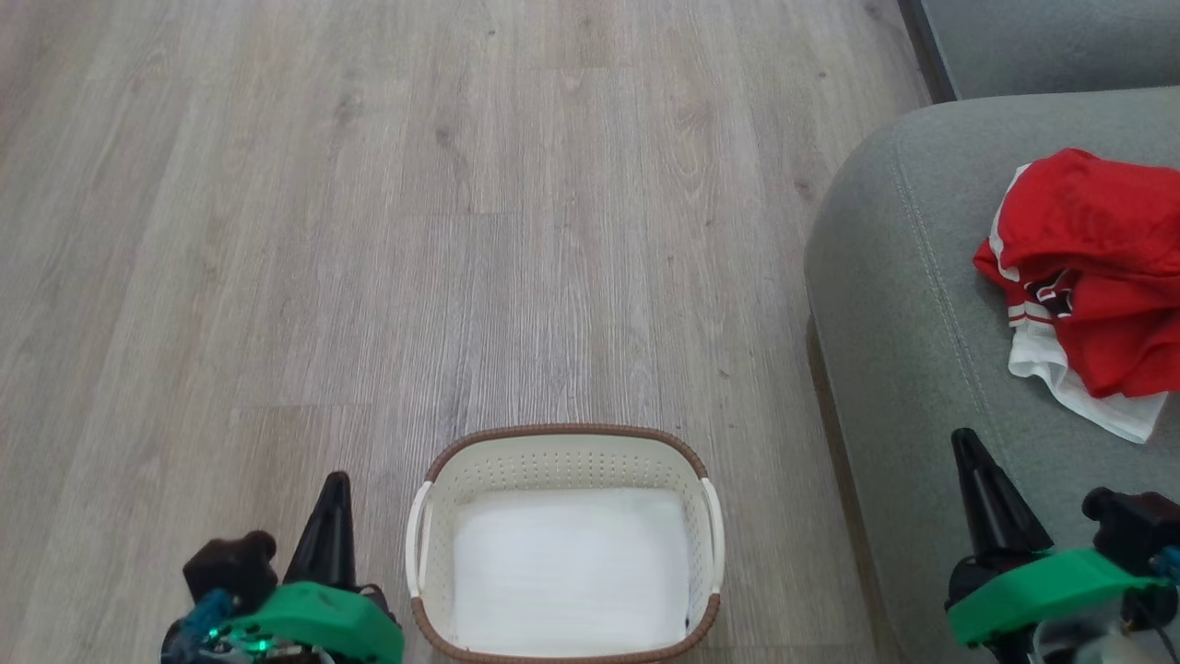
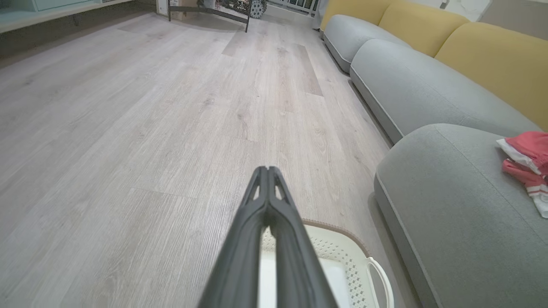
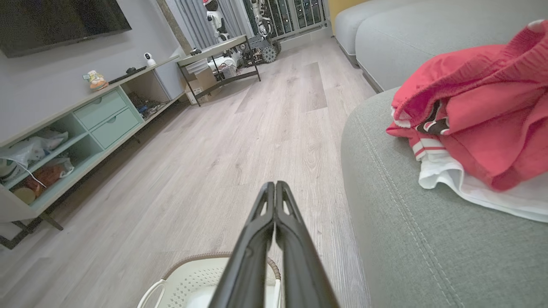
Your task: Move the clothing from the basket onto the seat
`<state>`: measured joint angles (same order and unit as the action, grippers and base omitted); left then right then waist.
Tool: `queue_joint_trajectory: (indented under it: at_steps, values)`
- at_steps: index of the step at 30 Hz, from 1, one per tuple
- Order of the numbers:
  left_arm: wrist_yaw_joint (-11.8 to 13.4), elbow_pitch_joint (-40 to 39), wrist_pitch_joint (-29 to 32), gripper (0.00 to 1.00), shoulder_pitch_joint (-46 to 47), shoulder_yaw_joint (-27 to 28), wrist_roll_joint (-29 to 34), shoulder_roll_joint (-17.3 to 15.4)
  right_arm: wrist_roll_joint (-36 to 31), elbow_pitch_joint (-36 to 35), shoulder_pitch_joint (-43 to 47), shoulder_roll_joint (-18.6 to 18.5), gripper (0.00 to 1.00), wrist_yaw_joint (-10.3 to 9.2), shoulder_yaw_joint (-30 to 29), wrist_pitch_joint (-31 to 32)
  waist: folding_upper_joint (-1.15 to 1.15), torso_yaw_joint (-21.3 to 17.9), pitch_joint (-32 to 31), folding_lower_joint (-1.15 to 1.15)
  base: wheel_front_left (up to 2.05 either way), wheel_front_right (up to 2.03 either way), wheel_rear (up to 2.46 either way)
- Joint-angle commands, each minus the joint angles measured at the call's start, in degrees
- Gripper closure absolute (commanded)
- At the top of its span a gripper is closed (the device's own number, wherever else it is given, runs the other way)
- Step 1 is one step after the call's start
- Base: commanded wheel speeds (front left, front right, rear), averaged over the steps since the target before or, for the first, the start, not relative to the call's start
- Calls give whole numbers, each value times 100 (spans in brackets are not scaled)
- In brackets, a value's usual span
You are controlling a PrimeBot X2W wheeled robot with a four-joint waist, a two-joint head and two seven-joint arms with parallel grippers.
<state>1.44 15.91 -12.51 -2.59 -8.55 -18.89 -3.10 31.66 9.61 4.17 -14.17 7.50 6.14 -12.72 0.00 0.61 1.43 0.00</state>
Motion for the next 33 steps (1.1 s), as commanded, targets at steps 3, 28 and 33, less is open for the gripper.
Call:
queue_joint_trajectory:
  at_steps: [3, 28, 33]
  values:
    - [-73, -181, 75, 100, 276, 123, -315, -16, 273, -131, -248, 5, 100, 0, -107, 70, 0, -2, -4, 0, 0, 0, 0]
    - [-260, -185, 468, 100, 410, 409, -1940, -29, 1622, -2, -425, 235, 100, 0, -336, 464, 0, -15, -32, 0, 0, 0, 0]
    - [-298, -186, 548, 100, 438, 468, -2264, -30, 1890, 24, -460, 283, 100, 0, -384, 544, 0, -18, -37, 0, 0, 0, 0]
